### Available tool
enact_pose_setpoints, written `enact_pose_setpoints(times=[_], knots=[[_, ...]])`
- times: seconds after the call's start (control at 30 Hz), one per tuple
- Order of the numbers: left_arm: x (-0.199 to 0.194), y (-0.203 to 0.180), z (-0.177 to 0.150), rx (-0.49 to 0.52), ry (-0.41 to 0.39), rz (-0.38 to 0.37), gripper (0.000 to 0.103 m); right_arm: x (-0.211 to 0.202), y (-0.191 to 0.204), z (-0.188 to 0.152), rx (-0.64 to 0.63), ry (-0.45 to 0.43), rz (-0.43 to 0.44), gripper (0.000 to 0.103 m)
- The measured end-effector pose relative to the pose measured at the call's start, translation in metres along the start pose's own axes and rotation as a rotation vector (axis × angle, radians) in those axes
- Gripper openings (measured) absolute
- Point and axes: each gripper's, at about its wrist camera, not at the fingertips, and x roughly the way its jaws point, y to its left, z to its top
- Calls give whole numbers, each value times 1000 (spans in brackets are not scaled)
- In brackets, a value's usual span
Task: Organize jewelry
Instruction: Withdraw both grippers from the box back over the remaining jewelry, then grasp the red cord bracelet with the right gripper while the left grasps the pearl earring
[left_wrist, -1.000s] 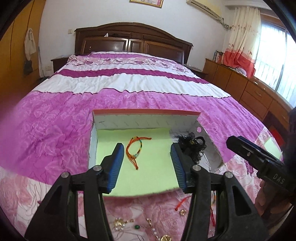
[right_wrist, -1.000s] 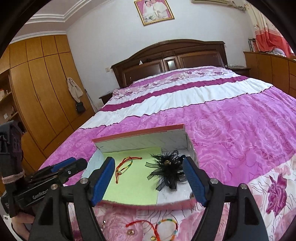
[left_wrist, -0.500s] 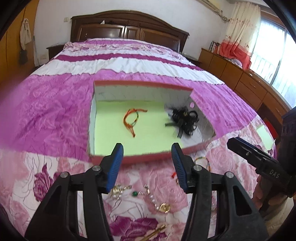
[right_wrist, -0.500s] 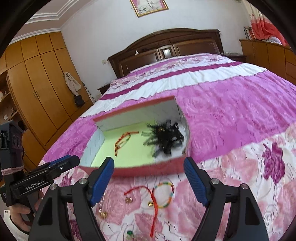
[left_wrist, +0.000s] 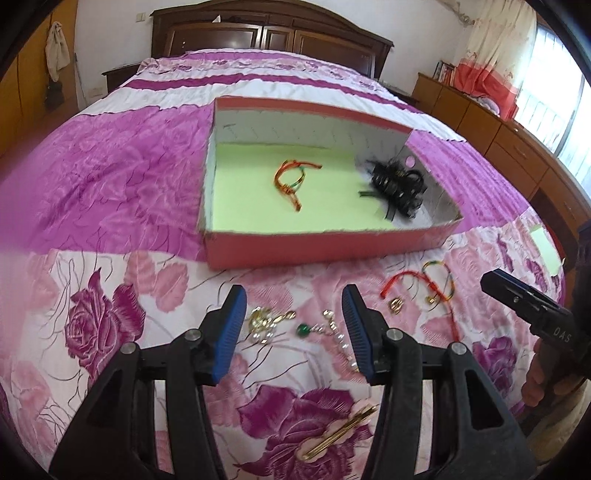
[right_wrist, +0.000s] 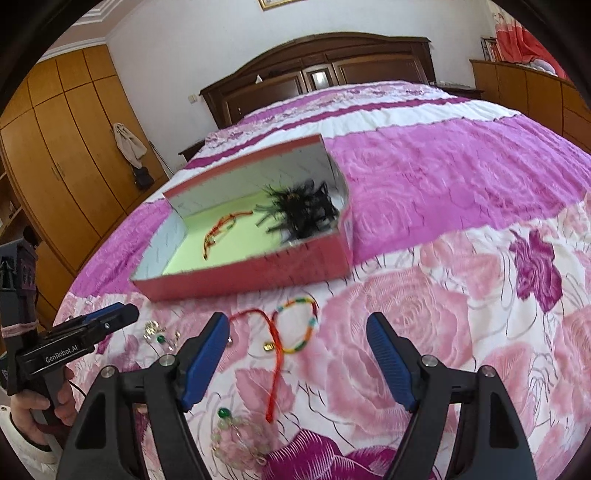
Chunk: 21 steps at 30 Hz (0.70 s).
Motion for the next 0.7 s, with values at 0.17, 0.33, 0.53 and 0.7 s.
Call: enact_pose_setpoints(times=[0.17,0.33,0.53,0.7], knots=[[4,3,-9,16,22,20,46,11,-5,-10,12,65,-8,74],[5,6,-15,27,25,50,45,21,-3,-19,-3,106,-13,68],[9,10,-20,34,29,70,37,25,4,-23,-37,116,-10,60],[17,12,-24,30,50,62,23,29,7,-25,-62,126,-17,49]])
